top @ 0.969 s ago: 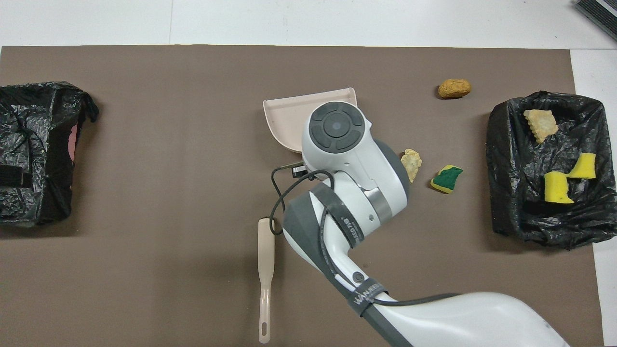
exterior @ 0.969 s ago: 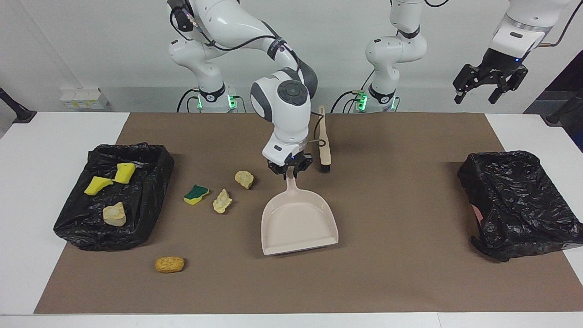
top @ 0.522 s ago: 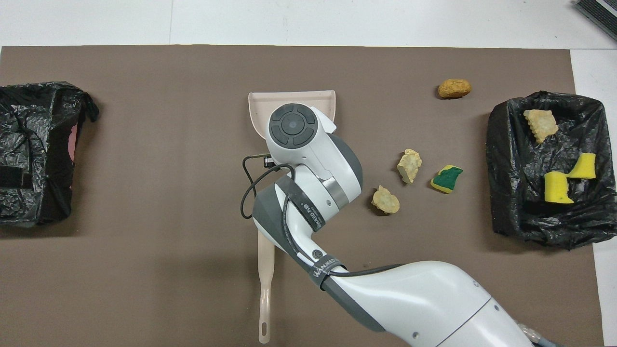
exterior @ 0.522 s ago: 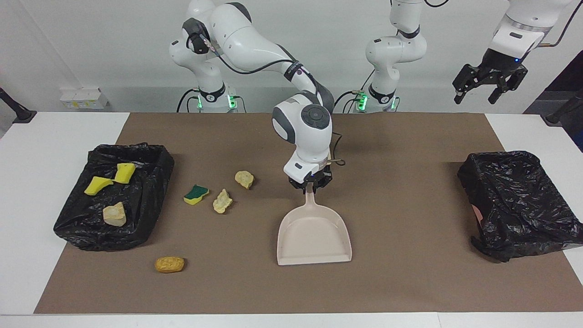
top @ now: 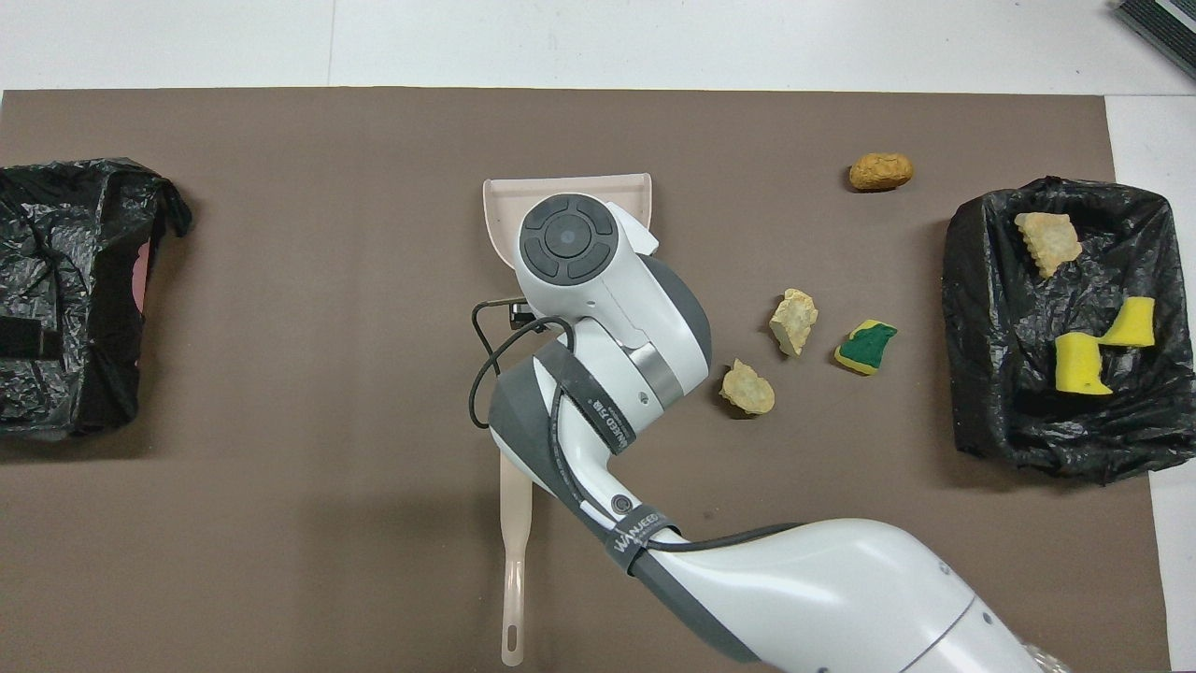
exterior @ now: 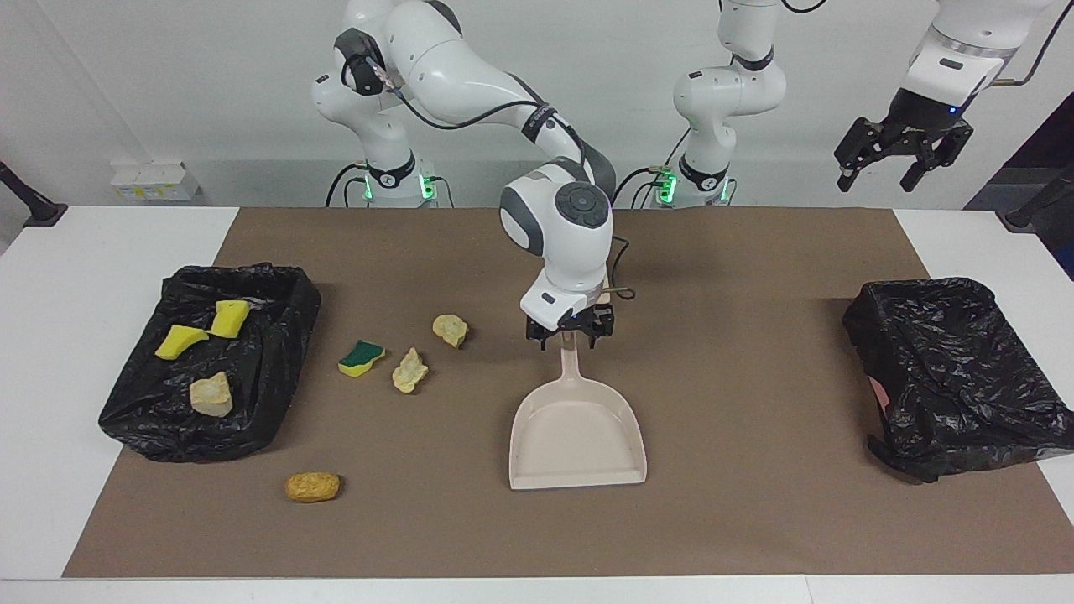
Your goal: Sweep and dump trash in bin
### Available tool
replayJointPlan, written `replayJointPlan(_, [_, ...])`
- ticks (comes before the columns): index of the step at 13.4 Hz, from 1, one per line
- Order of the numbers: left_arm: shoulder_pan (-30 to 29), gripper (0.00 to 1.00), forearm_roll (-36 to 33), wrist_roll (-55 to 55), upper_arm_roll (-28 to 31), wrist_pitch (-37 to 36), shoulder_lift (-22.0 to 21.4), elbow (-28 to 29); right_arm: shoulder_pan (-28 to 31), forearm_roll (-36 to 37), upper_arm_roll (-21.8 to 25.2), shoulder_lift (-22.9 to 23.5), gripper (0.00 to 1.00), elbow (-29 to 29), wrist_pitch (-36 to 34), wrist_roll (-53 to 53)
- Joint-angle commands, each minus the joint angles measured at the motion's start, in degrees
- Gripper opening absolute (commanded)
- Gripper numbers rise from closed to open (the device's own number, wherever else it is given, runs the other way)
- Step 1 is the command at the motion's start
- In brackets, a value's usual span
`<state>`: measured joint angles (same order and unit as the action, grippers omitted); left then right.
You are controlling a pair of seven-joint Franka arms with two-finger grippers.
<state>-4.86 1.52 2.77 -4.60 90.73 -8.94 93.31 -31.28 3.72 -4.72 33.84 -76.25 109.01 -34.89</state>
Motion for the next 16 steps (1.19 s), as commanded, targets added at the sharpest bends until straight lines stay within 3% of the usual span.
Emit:
replayJointPlan(1, [0.2, 1.00, -0.2, 0.0, -0.1, 4.2, 0.7, 0.6, -0.4, -1.9, -1.1, -5.5, 1.00, -5.1, -3.7, -0.3])
replayJointPlan(3, [0.6, 1.00, -0.2, -0.1, -0.1, 6.4, 1.8, 0.2, -0.6, -5.8, -2.3, -7.5, 1.00, -7.3, -5.9, -1.3])
replayJointPlan(7, [0.8, 1.00, -0.5, -2.8, -3.1, 10.0, 7.3, -2.1, -5.2, -6.6, -2.7, -12.7, 1.00, -15.7, -5.1, -6.9])
replayJointPlan(9, [2.2, 1.00, -0.8, -6.0, -5.5, 10.7, 11.8, -4.9, -8.1, -6.6, -2.7, -16.0, 1.00, -21.0, -2.2, -9.7])
replayJointPlan(13, [10.6, 1.00, -0.6, -11.4, -5.7, 15.5, 15.0, -4.4, -13.2, -10.4, -2.7, -22.9, 1.00, -34.6, 9.8, -14.4])
replayJointPlan(16, [14.8, 1.00, -0.8, -17.0, -5.7, 19.0, 20.3, -5.1, -16.1, -12.2, -2.7, -24.2, 0.97, -38.8, 13.0, -16.9])
